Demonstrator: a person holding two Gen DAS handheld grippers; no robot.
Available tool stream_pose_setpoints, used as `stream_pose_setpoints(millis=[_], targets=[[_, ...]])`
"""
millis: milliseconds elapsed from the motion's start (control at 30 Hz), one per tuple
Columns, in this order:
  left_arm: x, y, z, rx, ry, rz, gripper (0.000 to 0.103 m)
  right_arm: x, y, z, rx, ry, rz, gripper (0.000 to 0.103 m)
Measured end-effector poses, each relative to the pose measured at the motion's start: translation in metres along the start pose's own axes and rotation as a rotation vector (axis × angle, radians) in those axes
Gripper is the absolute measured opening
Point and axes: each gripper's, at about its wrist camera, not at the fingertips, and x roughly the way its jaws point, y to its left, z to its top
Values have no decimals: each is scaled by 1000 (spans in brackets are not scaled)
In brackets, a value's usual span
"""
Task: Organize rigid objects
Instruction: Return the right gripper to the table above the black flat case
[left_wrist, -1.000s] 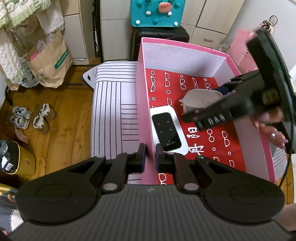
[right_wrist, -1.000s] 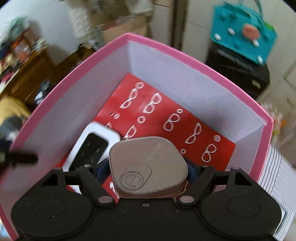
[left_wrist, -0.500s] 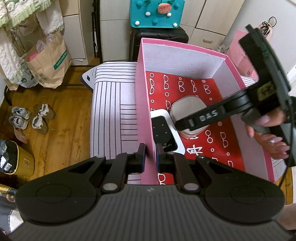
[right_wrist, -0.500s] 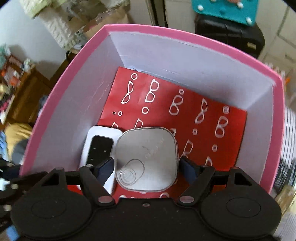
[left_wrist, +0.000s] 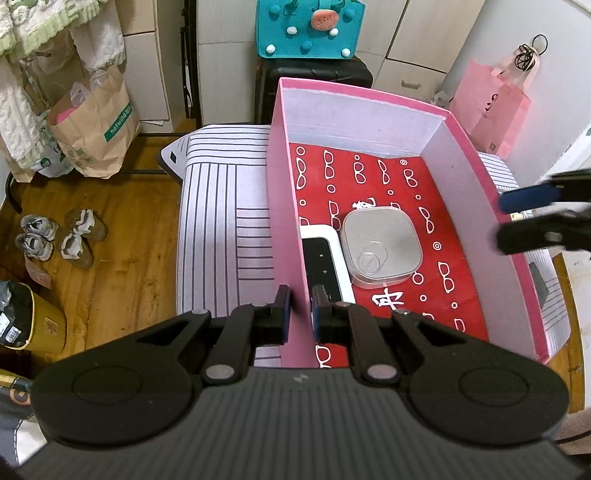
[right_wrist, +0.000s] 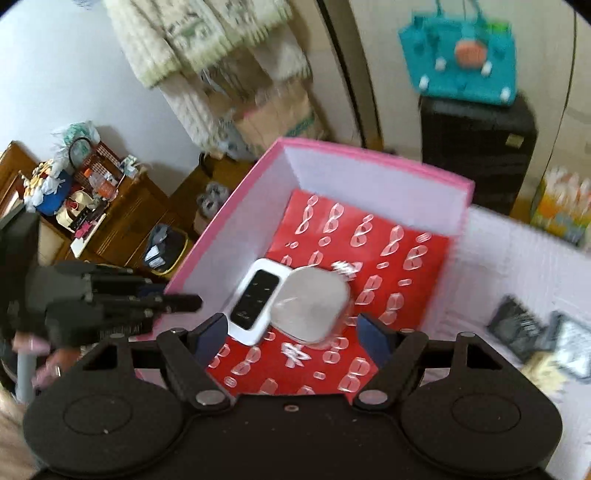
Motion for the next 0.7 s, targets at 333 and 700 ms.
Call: stream_pose_setpoints(millis=[333,700], targets=[[-1,1,-2,-11,-15,-4,10,-33,-61,-92,-7,-99,-248,83],[-2,0,-3,-20,-19,6,10,-41,-127,-153,372,-14,-153,84]])
